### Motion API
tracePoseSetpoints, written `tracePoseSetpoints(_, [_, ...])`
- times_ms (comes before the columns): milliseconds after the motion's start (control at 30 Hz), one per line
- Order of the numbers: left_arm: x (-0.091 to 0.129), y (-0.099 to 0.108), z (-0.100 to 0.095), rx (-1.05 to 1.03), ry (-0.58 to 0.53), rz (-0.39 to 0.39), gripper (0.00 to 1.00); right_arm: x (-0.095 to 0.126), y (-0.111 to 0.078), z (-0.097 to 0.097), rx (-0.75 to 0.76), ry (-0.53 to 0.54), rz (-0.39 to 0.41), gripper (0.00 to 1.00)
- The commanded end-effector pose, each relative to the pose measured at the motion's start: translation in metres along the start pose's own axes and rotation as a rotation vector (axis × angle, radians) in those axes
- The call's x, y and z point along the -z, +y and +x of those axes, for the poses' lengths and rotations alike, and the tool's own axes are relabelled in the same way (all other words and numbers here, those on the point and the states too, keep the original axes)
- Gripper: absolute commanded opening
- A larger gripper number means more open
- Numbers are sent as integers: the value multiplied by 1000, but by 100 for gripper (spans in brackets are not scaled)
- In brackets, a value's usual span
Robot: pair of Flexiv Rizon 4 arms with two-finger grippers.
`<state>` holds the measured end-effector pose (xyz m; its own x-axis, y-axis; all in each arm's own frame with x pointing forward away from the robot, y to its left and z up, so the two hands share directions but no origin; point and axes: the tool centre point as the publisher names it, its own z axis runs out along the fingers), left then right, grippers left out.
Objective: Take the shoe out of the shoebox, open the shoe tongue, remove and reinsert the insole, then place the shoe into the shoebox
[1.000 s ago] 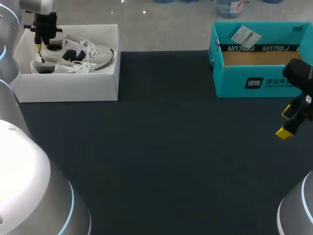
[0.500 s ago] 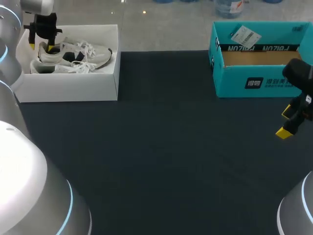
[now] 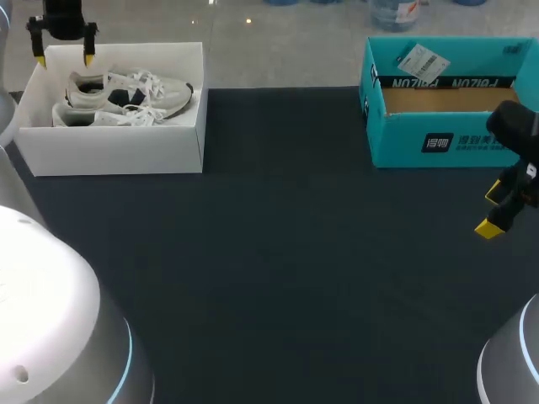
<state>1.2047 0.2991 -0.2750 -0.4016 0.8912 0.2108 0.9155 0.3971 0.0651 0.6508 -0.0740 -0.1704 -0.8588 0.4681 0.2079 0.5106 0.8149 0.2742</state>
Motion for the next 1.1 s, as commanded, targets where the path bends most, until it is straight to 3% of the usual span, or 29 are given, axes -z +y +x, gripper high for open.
tracePoseSetpoints(33, [43,-43,24,-27,-62,-30,100,-1,2,-1,-1,1,5,100])
tracePoseSetpoints(167, [55,-68,33,-135,-107,-21,100,-1,2,-1,-1,1,5,100])
tracePoseSetpoints(800, [55,-71,32,-147,-112,-20,100,-1,2,-1,-1,1,5,100])
tracePoseSetpoints(1100, [30,-83,47,-186,-105,-13,100,-1,2,-1,-1,1,5,100])
